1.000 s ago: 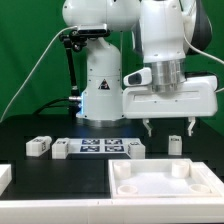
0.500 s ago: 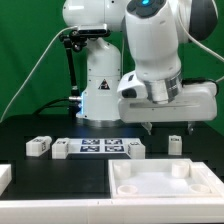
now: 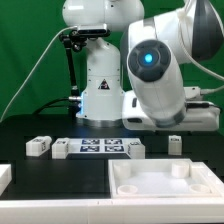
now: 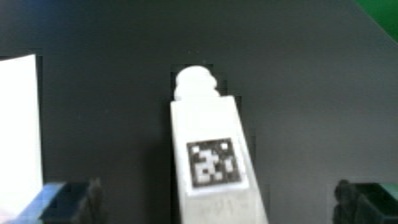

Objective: Assemble one leg

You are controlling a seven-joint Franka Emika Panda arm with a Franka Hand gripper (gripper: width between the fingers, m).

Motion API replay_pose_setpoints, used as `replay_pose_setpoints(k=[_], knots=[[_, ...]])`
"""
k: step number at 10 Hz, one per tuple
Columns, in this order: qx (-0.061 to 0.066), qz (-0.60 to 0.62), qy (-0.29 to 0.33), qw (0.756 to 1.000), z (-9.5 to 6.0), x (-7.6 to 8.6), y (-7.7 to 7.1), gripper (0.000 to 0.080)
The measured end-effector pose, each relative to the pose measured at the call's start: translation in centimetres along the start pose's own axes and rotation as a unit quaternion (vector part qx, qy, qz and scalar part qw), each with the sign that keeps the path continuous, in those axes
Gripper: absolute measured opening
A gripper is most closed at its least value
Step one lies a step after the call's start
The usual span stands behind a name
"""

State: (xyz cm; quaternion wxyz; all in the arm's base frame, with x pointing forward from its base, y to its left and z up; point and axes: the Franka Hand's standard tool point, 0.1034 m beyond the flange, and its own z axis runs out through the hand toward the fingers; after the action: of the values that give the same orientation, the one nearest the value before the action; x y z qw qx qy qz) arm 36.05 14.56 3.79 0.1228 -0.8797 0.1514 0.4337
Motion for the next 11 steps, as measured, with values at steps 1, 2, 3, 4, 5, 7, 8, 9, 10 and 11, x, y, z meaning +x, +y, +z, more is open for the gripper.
replay_pose_setpoints(k=[1, 2, 3, 4, 5, 7, 8, 9, 10, 11], knots=[[-0.004, 0.002, -0.026, 1.000, 1.2, 0.3, 0.1, 0.0649], [-0.004, 0.004, -0.025, 1.000, 1.7, 0.7, 0.2, 0.0649], [-0.005, 0.006, -0.025, 1.000, 2.1, 0.8, 0.4, 0.0649], [-0.007, 0.005, -0.023, 1.000, 2.5, 0.9, 0.3, 0.0649], [-0.010, 0.005, -0.026, 1.000, 3.0, 0.9, 0.3, 0.0649], [-0.013, 0.005, -0.031, 0.999, 3.6, 0.9, 0.3, 0.0649], [-0.013, 0.005, -0.032, 0.999, 3.6, 0.9, 0.3, 0.0649], [-0.013, 0.006, -0.032, 0.999, 3.6, 0.9, 0.3, 0.0626], [-0.013, 0.006, -0.032, 0.999, 3.6, 0.9, 0.3, 0.0626], [-0.013, 0.006, -0.032, 0.999, 3.6, 0.9, 0.3, 0.0435]])
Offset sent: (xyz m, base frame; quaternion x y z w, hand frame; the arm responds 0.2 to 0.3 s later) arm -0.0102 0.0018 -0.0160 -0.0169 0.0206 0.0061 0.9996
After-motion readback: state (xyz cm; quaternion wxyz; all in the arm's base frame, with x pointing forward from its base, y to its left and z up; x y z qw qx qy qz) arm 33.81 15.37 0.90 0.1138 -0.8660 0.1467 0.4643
